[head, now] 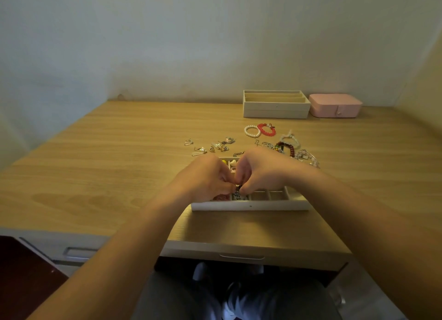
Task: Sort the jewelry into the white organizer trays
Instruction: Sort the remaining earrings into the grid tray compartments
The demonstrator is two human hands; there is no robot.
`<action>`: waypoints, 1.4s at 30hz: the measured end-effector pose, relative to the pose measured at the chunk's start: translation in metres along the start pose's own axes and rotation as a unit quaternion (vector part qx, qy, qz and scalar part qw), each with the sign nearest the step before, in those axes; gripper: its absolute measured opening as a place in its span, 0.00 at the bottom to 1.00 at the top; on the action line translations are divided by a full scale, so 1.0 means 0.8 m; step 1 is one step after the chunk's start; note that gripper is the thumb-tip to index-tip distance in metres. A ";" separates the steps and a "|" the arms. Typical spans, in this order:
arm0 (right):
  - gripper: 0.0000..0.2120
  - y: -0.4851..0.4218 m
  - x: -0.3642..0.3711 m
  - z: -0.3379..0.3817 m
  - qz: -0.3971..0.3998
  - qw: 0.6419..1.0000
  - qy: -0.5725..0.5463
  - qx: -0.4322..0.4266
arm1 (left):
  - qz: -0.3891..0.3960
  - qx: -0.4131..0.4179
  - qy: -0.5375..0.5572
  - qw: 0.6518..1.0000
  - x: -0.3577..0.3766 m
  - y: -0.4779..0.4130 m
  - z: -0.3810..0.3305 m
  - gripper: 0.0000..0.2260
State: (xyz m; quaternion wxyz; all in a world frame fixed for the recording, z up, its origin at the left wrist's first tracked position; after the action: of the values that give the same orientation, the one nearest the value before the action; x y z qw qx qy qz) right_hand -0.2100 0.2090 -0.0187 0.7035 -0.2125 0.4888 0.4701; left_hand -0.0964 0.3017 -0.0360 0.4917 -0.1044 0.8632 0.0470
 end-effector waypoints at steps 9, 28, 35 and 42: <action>0.07 -0.003 0.004 0.009 -0.028 0.996 0.090 0.012 | -0.008 -0.040 0.011 0.999 0.012 -0.003 0.005 0.07; 0.05 0.009 -0.007 -0.011 0.043 0.998 -0.032 -0.032 | 0.022 -0.024 0.052 0.998 0.001 0.022 0.004 0.09; 0.12 0.023 -0.008 -0.025 0.081 0.995 -0.043 -0.025 | 0.041 -0.011 -0.012 0.999 0.004 0.023 -0.006 0.11; 0.12 0.015 -0.003 -0.020 0.041 0.997 -0.033 -0.051 | 0.027 -0.006 -0.059 0.998 0.006 0.019 -0.010 0.10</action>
State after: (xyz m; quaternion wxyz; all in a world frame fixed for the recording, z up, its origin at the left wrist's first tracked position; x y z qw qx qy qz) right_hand -0.2285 0.2015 -0.0215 0.6881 -0.2120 0.4490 0.5292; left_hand -0.1085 0.3142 -0.0362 0.5394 -0.0809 0.8351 0.0712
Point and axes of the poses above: each hand's wrist, its own y-axis away from the middle knuckle, its own x-axis out of the palm, z = x × y, the point moved 3 cm from there along -y, towards the middle knuckle
